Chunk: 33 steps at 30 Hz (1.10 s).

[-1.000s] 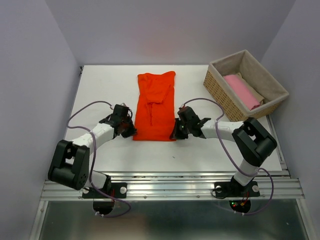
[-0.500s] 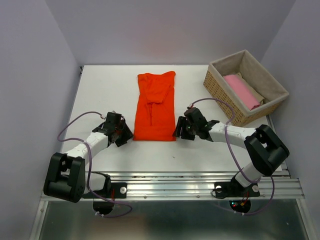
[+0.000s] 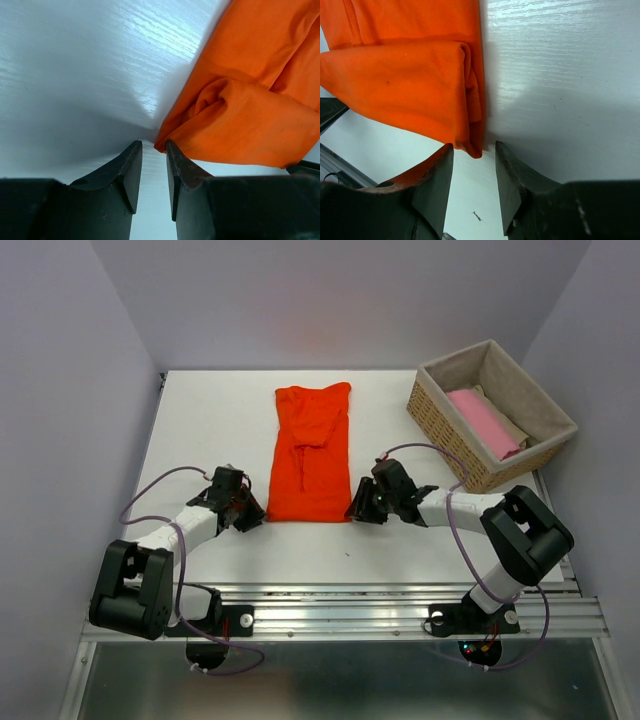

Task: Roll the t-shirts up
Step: Roll the T-shirt to the center of the board.

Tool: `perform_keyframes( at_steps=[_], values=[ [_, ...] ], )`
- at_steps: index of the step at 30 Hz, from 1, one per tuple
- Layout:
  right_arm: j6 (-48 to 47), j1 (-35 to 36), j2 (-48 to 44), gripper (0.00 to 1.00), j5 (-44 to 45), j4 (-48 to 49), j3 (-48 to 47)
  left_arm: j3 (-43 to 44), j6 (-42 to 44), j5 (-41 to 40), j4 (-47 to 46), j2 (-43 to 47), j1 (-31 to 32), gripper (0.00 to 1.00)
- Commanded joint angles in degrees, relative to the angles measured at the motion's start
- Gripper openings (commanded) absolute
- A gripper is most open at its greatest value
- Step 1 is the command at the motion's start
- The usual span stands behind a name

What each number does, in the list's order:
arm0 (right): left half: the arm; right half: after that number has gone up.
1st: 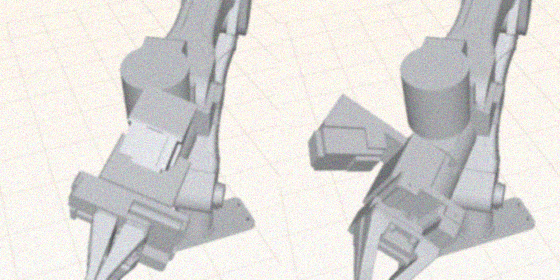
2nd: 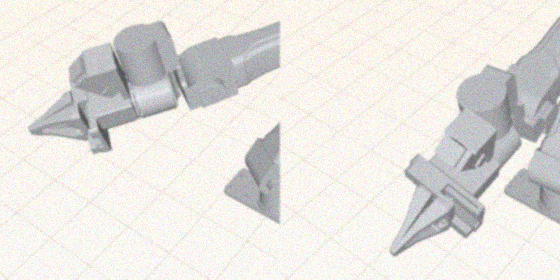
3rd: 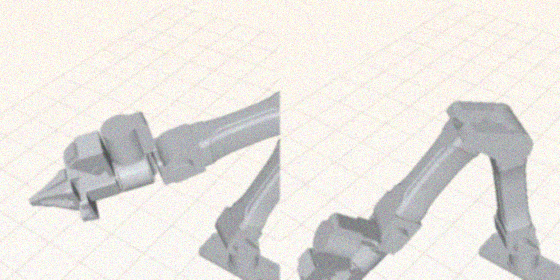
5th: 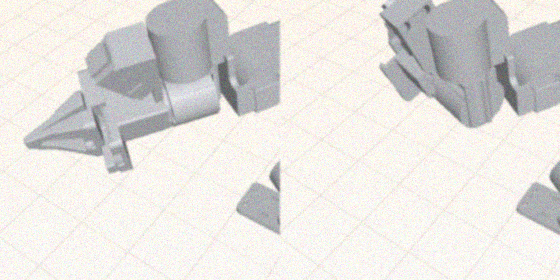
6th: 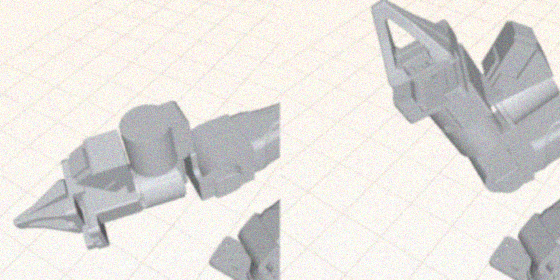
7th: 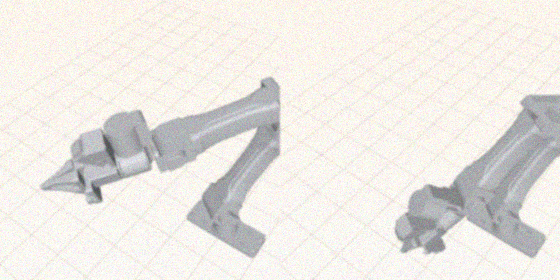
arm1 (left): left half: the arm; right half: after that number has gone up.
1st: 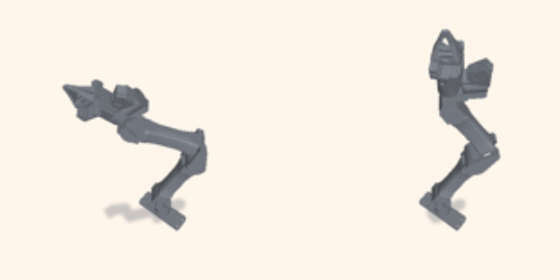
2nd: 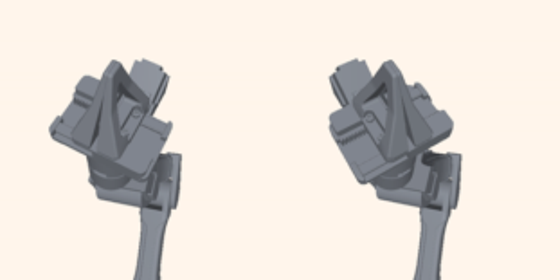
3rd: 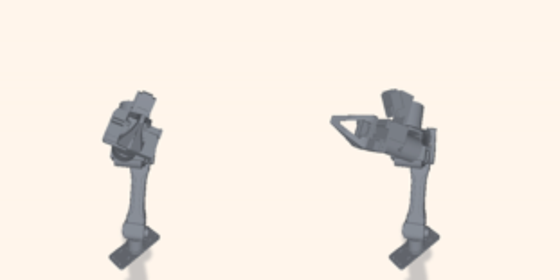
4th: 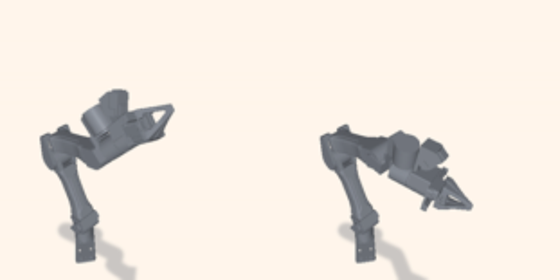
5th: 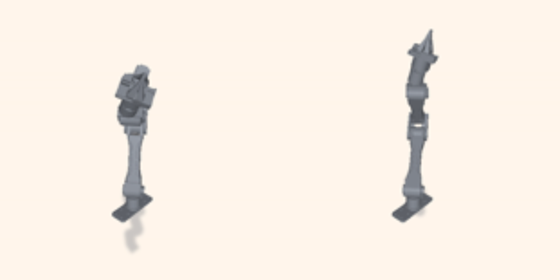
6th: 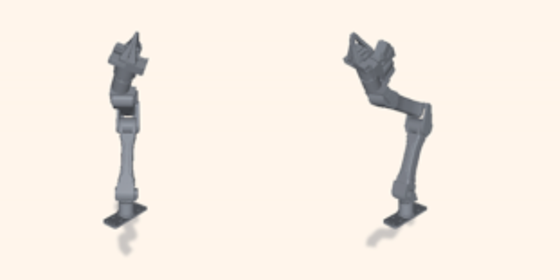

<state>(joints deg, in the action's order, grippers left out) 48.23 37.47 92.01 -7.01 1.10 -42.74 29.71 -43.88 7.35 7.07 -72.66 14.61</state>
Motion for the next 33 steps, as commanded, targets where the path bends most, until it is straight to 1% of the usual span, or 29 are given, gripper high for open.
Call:
perform_keyframes(
  at_steps=[1,6,8,10,12,16,20,21,22,24,25,26,27,28,33],
  values=[
    [0.99,-0.12,0.1,0.43,-1.78,3.99,1.52,-1.06,0.37,0.11,-1.18,0.07,-0.11,0.36],
    [0.55,-0.12,0.46,0.38,-1.43,4.17,2.31,-0.8,0.37,1.17,-1.89,0.06,-0.11,0.32],
    [0.46,-0.12,0.28,0.37,-1.61,4.17,2.49,-1.32,0.46,1.78,-2.5,0.85,-0.11,0.34],
    [0.2,-0.12,0.19,0.36,-2.13,4.34,2.49,-1.68,0.46,2.75,-3.11,1.64,-0.11,0.39],
    [0.2,-0.12,0.19,0.34,-2.75,4.87,2.49,-2.29,0.46,3.8,-3.55,2.0,-0.11,0.41],
    [-0.06,-0.12,0.72,0.32,-3.37,5.22,2.14,-3.52,1.33,6.0,-5.31,2.26,-0.11,0.4],
    [-0.06,-0.12,1.51,0.29,-3.98,5.66,1.87,-3.61,1.52,6.01,-6.01,1.74,-0.11,0.38],
    [0.02,-0.12,1.6,0.28,-3.98,5.75,1.87,-3.7,1.43,6.0,-6.1,1.56,-0.11,0.36],
    [0.11,-0.12,1.6,0.26,-4.07,5.75,1.79,-3.7,1.43,6.0,-6.19,1.39,-0.11,0.33],
    [0.11,-0.12,1.6,0.24,-4.24,6.01,1.78,-3.61,1.6,5.65,-6.37,0.77,-0.11,0.28],
    [0.11,-0.12,1.51,0.16,-4.33,6.02,1.78,-3.44,1.6,5.48,-6.37,0.59,-0.11,0.21],
    [0.11,-0.12,1.51,0.1,-4.25,6.02,1.7,-3.35,1.52,5.39,-6.45,0.16,-0.11,0.18],
    [0.03,-0.12,1.42,0.04,-4.16,5.93,1.7,-3.17,1.51,5.39,-6.46,0.07,-0.2,0.12],
    [0.11,-0.12,1.07,0.01,-3.81,5.75,1.78,-2.74,1.51,5.13,-6.28,-0.11,-0.11,0.0],
    [0.29,-0.12,-0.77,0.01,-2.84,4.62,1.78,-1.42,1.6,4.51,-5.14,0.68,-0.11,0.0]
  ],
)
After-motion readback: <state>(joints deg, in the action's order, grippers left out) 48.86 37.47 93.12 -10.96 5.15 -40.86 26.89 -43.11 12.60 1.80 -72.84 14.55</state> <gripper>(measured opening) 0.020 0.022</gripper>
